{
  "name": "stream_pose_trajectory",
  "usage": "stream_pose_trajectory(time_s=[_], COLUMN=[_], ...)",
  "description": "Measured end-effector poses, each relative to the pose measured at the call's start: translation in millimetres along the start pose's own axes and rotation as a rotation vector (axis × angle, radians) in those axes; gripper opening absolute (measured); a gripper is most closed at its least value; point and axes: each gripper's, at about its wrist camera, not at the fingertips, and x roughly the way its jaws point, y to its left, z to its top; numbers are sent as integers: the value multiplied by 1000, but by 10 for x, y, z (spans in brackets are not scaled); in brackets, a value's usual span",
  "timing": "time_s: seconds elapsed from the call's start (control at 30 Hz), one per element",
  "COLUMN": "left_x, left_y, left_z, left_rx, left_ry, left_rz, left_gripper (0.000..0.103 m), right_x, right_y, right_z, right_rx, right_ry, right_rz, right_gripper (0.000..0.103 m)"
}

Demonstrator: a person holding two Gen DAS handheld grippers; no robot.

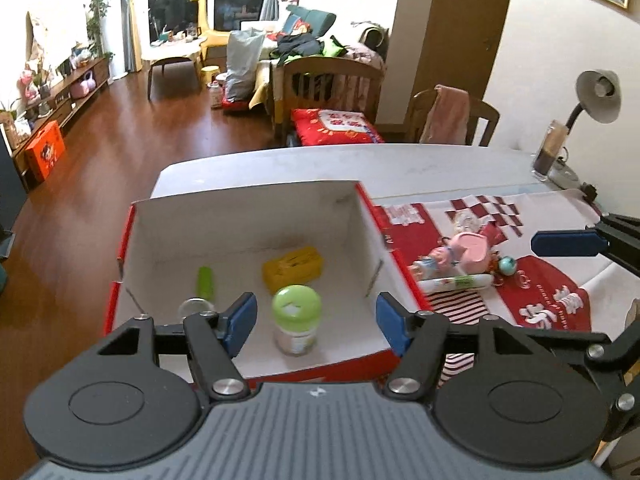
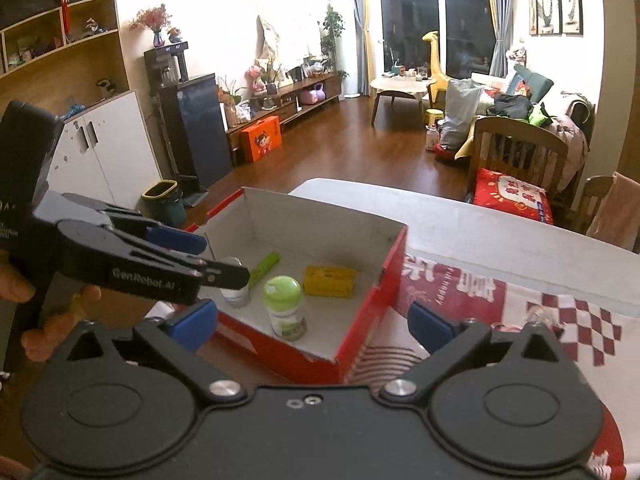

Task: Organize rigid objects
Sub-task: 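Open both tools to release the items and withdraw from the box, then reach left tool toward the pink doll while right tool grasps teal keychain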

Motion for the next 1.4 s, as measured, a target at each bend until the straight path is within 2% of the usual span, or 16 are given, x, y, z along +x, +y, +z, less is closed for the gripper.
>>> stream_pose_trajectory(time_s=[0.07,0.2,0.33,0.5,0.8,1.0,1.27,1.4], left_x=[-17,-52,-17,98,516,830,1307,1570], left_y=[-87,-299,-539,-820,-1335,-1637,-1836,-1843], left_z=[-22,-78,-122,-172,-203,-196,-23,62], left_rx=[-7,-1,15,-10,-11,5,42,52], left_ry=[-7,-40,-69,-119,-96,-77,-60,-45], left_rz=[-13,-27,-34,19,-18,2,28,33], left_gripper=[65,77,80,84,85,85,85,85], right_x=[-95,-247,-325,-365,-373,-289,-16,154], right_y=[-92,-283,-532,-871,-1469,-1730,-2015,-2070], right_z=[-95,-274,-427,-611,-823,-903,-951,-992], right_rx=[-1,-13,4,46,81,12,-38,-89], right_ry=[-11,-20,-5,19,49,74,102,119], right_rz=[-10,-51,-94,-144,-207,-234,-248,-223], right_gripper=[103,103,103,103,103,102,101,101])
